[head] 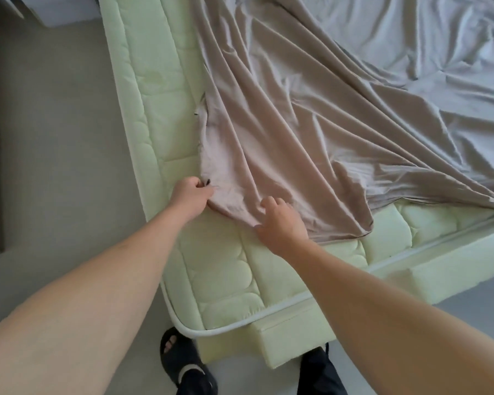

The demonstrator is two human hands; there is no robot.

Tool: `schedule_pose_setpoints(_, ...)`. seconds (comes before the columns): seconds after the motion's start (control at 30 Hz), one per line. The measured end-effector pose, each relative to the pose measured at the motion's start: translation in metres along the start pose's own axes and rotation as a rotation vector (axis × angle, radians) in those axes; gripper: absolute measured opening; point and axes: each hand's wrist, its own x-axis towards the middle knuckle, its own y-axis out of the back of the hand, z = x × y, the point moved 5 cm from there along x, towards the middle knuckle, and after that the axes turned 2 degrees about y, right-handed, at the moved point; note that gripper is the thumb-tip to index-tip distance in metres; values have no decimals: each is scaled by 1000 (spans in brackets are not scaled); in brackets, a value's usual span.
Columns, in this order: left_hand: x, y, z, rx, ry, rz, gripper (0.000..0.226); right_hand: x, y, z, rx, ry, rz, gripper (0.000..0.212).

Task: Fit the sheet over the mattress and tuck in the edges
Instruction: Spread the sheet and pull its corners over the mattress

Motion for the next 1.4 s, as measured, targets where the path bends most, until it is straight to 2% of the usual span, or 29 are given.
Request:
schedule_pose_setpoints(0.07,-14,19,7,-319,51,-94,32,-2,1,-30,21,-44,-24,77)
schedule_pose_setpoints(0.1,-20,31,5,-386,57,-141,33,-4,-1,-50,22,-68,-71,86)
schedule_pose_setpoints(0.13,-28,40,5,-355,33,-182,34,-5,-5,-67,27,-77,-102,86)
schedule_pose_setpoints(0.23,-53,59,-4,4,-69,-324,27,-12,-2,-111,161,-66,28,39)
schedule_pose_setpoints(0.27,-60,64,-12,133,-85,-353,24,-17,-2,-123,206,-69,48,34)
schedule_pose_setpoints(0.33,-70,79,-37,476,-90,-408,20,-28,-17,-143,176,-41,-113,27)
schedule_pose_setpoints(0.4,-82,99,-82,742,38,-513,24,-47,-42,-161,59,3,-350,26)
schedule_pose_setpoints(0.47,-96,117,-124,862,227,-599,27,-62,-60,-164,-46,11,-441,30)
schedule_pose_setpoints(0.5,-100,122,-136,880,252,-584,30,-67,-64,-160,-71,5,-439,30)
schedule_pose_setpoints(0.57,-98,131,-141,787,152,-343,29,-79,-66,-151,-90,-22,-380,29)
schedule_pose_setpoints(0.63,-89,136,-139,481,42,-79,13,-89,-63,-141,-78,-54,-293,27)
schedule_pose_setpoints(0.67,-93,135,-138,322,44,-32,25,-96,-63,-136,-57,-62,-257,26)
schedule_pose_setpoints(0.73,-104,125,-138,82,107,-52,48,-110,-62,-129,-6,-63,-197,24)
schedule_pose_setpoints(0.8,-120,114,-146,-48,188,-70,31,-130,-64,-126,4,-42,-183,24)
schedule_pose_setpoints(0.87,-142,112,-153,41,243,-72,10,-150,-77,-122,-30,-23,-251,27)
schedule_pose_setpoints(0.9,-152,110,-162,198,221,-117,13,-161,-88,-122,-62,-11,-340,29)
schedule_pose_setpoints(0.97,-184,98,-189,547,237,-368,15,-187,-119,-122,-159,19,-567,28)
schedule_pose_setpoints(1.0,-202,90,-204,660,305,-528,12,-197,-131,-121,-206,18,-631,23)
schedule_pose_setpoints(1.03,-217,82,-220,662,371,-634,9,-205,-138,-120,-239,7,-661,15)
schedule_pose_setpoints(1.07,-224,75,-229,547,377,-648,7,-210,-141,-119,-267,10,-653,12)
schedule_pose_setpoints(1.13,-219,71,-233,125,410,-433,5,-214,-135,-120,-285,27,-575,14)
schedule_pose_setpoints(1.17,-213,73,-231,-121,405,-302,12,-214,-130,-120,-274,36,-509,14)
schedule_pose_setpoints(1.23,-200,74,-221,-618,436,-174,16,-214,-129,-116,-226,12,-421,12)
schedule_pose_setpoints(1.27,-198,75,-221,-729,454,-150,11,-216,-132,-113,-225,-5,-423,10)
schedule_pose_setpoints(1.3,-198,79,-224,-672,459,-124,10,-220,-136,-109,-245,-23,-449,10)
schedule_pose_setpoints(1.33,-202,84,-230,-426,419,-124,13,-223,-142,-104,-277,-39,-483,12)
schedule_pose_setpoints(1.4,-224,91,-251,396,317,-321,8,-229,-153,-98,-332,-70,-535,22)
